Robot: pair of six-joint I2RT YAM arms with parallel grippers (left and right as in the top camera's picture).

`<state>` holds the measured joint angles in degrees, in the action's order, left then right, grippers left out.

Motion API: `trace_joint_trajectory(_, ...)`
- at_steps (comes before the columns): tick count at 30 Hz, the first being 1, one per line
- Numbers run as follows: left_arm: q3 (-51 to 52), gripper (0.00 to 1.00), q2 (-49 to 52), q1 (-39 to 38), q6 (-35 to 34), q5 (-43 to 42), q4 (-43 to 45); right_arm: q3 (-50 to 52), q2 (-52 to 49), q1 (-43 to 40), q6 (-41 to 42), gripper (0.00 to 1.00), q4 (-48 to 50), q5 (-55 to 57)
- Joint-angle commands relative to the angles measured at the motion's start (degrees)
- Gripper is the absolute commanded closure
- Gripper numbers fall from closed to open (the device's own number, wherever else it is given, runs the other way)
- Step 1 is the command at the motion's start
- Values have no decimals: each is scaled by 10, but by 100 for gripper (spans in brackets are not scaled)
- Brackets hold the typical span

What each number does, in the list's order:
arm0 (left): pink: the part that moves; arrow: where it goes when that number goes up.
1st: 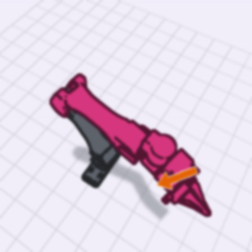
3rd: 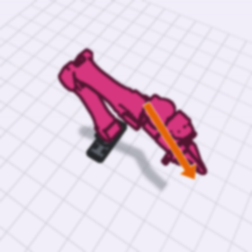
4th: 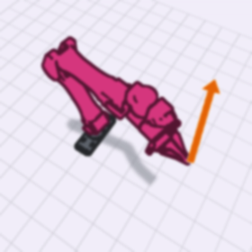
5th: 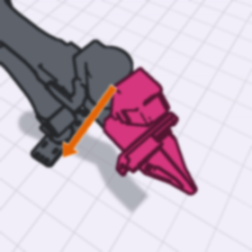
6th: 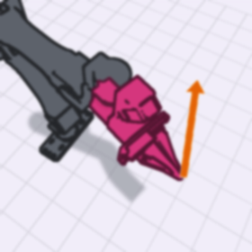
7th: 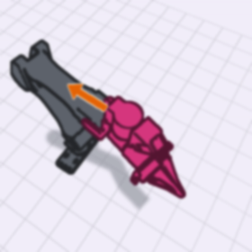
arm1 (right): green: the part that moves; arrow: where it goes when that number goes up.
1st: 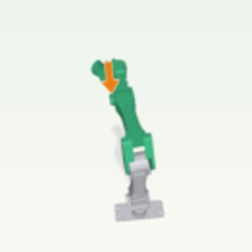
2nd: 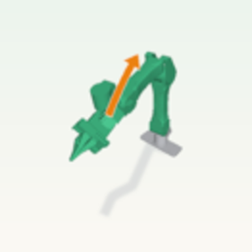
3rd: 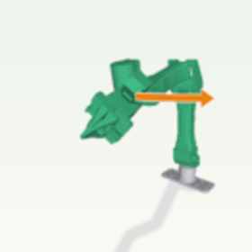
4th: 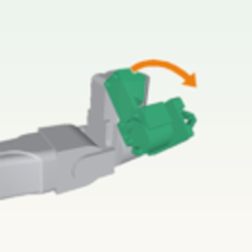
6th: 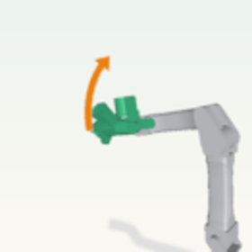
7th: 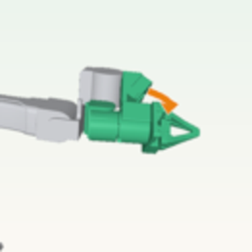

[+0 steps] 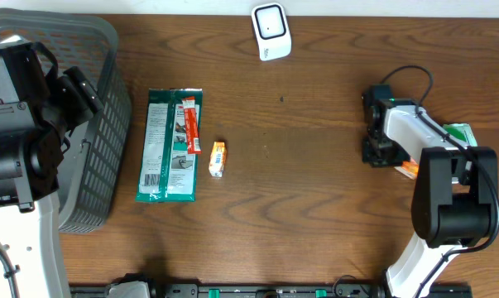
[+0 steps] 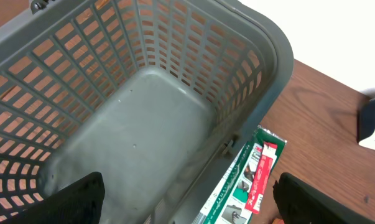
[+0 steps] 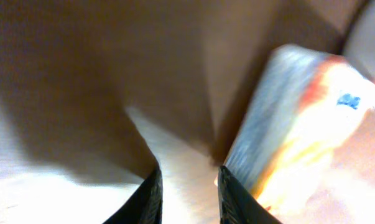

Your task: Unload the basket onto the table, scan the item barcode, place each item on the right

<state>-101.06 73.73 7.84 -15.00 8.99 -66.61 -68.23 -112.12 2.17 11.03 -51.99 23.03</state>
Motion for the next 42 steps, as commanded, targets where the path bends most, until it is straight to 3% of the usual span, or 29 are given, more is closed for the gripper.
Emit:
trace_joint_trajectory(1, -3, 12, 0, 2, -1, 5, 0, 15, -19, -20, 37, 73, -10, 49)
trace_joint_trajectory(5, -3, 12, 0, 2, -1, 5, 0, 6, -19, -20, 31, 68, -9, -22)
trace_joint_trajectory(7, -3, 12, 0, 2, -1, 5, 0, -4, -19, -17, 3, 60, -10, -107)
trace_joint_trajectory(9, -3, 12, 0, 2, -1, 5, 0, -16, -19, -13, -38, 42, -9, -223)
trace_joint_trajectory(13, -3, 12, 0, 2, -1, 5, 0, -25, -19, -7, -42, 4, 17, -428)
trace_joint_trajectory(14, -3, 12, 0, 2, -1, 5, 0, -25, -19, -3, -42, 1, 29, -492)
trace_joint_trajectory(18, -3, 12, 0, 2, -1, 5, 0, -25, -19, 28, -43, 1, 67, -627)
trace_joint_trajectory(23, -3, 12, 0, 2, -1, 5, 0, -25, -19, 109, -32, 1, 114, -636)
trace_joint_trajectory(28, -3, 12, 0, 2, -1, 5, 0, -35, -19, 186, 51, 1, 184, -635)
trace_joint_trajectory(37, -3, 12, 0, 2, -1, 5, 0, -116, 25, 300, 159, 1, 179, -437)
trace_joint_trajectory(42, -3, 12, 0, 2, -1, 5, 0, -119, 31, 353, 164, 1, 252, -423)
